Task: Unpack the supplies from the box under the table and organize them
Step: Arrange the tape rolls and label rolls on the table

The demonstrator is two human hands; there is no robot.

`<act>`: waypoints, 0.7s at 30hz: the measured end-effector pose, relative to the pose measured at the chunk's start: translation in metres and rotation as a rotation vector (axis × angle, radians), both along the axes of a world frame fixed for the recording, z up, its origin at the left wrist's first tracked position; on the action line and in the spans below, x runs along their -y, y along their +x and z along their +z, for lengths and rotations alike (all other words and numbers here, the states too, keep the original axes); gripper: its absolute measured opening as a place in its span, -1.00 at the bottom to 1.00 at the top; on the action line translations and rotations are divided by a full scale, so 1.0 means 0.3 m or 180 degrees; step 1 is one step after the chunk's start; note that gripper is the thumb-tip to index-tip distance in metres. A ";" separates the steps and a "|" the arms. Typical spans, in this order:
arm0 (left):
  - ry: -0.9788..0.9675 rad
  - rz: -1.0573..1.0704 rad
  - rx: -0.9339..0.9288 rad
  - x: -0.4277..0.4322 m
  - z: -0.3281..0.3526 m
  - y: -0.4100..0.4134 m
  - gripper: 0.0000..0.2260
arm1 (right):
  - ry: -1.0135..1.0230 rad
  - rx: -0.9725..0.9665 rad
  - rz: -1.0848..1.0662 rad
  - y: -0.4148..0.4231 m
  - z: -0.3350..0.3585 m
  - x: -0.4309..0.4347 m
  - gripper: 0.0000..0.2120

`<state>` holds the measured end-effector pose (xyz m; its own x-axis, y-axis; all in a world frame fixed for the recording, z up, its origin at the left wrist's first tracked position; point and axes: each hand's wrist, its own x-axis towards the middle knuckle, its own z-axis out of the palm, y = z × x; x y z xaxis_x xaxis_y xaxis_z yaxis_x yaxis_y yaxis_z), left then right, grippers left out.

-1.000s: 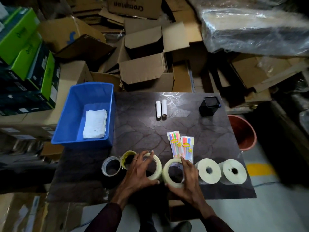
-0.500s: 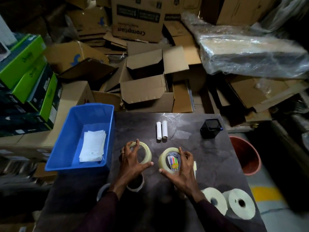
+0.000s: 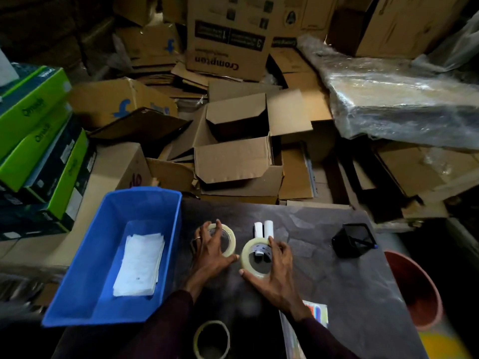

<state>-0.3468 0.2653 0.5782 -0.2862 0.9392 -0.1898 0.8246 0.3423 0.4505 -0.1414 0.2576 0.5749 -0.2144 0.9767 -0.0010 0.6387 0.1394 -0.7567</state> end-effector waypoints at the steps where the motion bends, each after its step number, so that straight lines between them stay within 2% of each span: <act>1: -0.0063 -0.0024 -0.0042 -0.033 -0.003 -0.022 0.01 | -0.0006 -0.0001 0.0028 -0.024 -0.007 -0.025 0.07; 4: -0.0199 0.0004 -0.0037 -0.119 -0.016 -0.096 0.02 | -0.0118 0.0008 0.0210 -0.079 -0.046 -0.089 0.13; 7: -0.0246 0.0030 -0.0007 -0.173 -0.041 -0.159 0.03 | -0.0237 0.0287 0.0428 -0.126 -0.075 -0.133 0.15; 11: -0.0277 0.0113 -0.0066 -0.196 -0.075 -0.196 0.02 | -0.0312 0.0350 0.0661 -0.167 -0.088 -0.175 0.15; 17: -0.0278 0.0216 0.0161 -0.208 -0.117 -0.215 0.01 | -0.0410 0.0553 0.0845 -0.197 -0.120 -0.265 0.21; 19: -0.0278 0.0243 0.0314 -0.208 -0.128 -0.217 0.00 | -0.0402 0.0682 0.0812 -0.193 -0.133 -0.295 0.18; 21: -0.0268 0.0235 0.0415 -0.204 -0.149 -0.221 0.00 | -0.0349 0.0742 0.0751 -0.183 -0.146 -0.324 0.06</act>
<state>-0.4130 0.3265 0.5336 -0.3215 0.8958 -0.3069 0.7323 0.4407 0.5192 -0.1962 0.3549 0.5310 -0.4159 0.8917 -0.1787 0.7560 0.2297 -0.6129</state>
